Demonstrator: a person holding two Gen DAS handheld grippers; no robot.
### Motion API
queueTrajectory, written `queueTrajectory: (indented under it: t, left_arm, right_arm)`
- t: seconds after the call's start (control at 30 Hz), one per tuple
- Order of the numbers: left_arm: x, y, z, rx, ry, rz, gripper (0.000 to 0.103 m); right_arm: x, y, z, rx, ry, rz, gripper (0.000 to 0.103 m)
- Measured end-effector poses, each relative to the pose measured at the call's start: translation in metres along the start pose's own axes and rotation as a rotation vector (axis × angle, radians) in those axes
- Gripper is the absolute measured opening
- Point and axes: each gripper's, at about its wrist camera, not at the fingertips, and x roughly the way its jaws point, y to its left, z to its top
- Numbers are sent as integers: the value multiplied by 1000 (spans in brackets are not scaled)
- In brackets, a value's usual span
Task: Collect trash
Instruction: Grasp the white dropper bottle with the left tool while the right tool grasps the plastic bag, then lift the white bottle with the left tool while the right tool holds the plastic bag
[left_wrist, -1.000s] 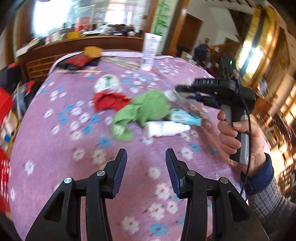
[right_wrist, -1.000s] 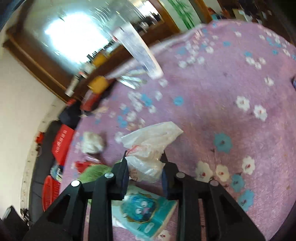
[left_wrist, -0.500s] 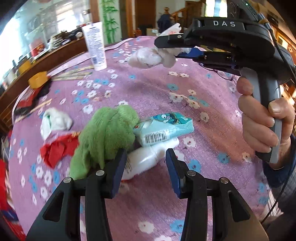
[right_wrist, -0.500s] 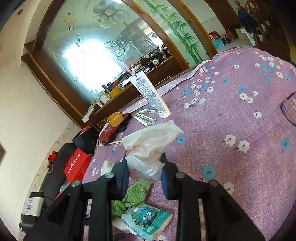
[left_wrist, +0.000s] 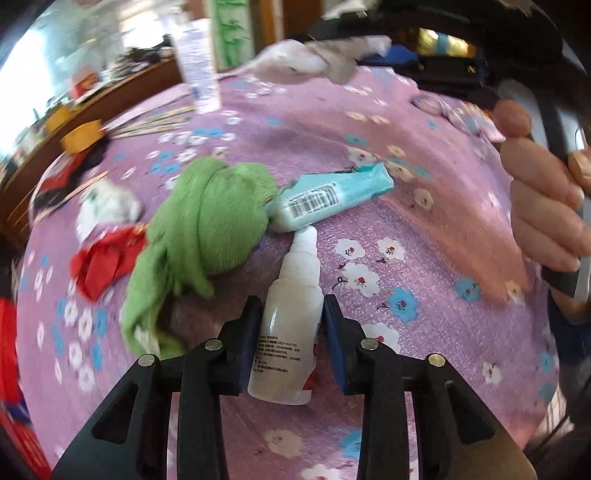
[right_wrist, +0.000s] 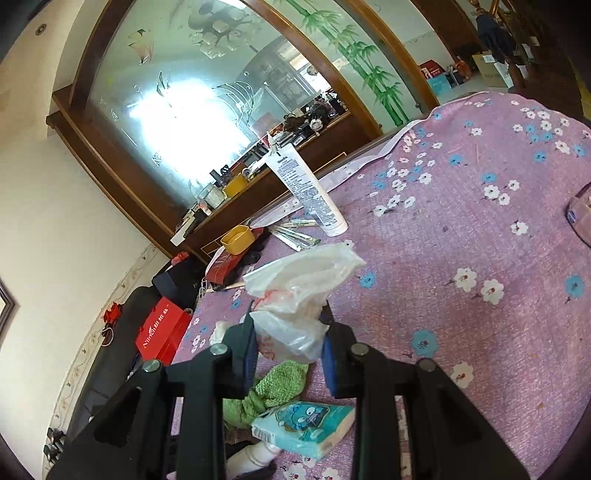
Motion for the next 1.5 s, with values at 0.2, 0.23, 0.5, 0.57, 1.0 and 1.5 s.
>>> queueTrajectory:
  t: [0.2,0.23,0.5,0.57,1.0,1.5]
  left_arm:
    - [-41,9,-25,-137,-187,-8,103]
    - [-49,16,-29,-169,-217,-20,103]
    - [-80,77,-38,-438,-422,99,103]
    - [-81,89,-38,-480,-438,128,103]
    - [-70,111,-44,-562,-464,249,103]
    - [-69,109,-45,-564,-457,229,103]
  right_arm:
    - [1,8,-3,-43,4,-11,29]
    - [2,12,-5,-58,4,-14,29]
    - [7,46,-21,-231,13,-57,29]
    - [9,53,-25,-274,13,-77,29]
    - [15,67,-34,-377,-13,-205,29]
    - [13,67,-32,-370,-20,-216,29]
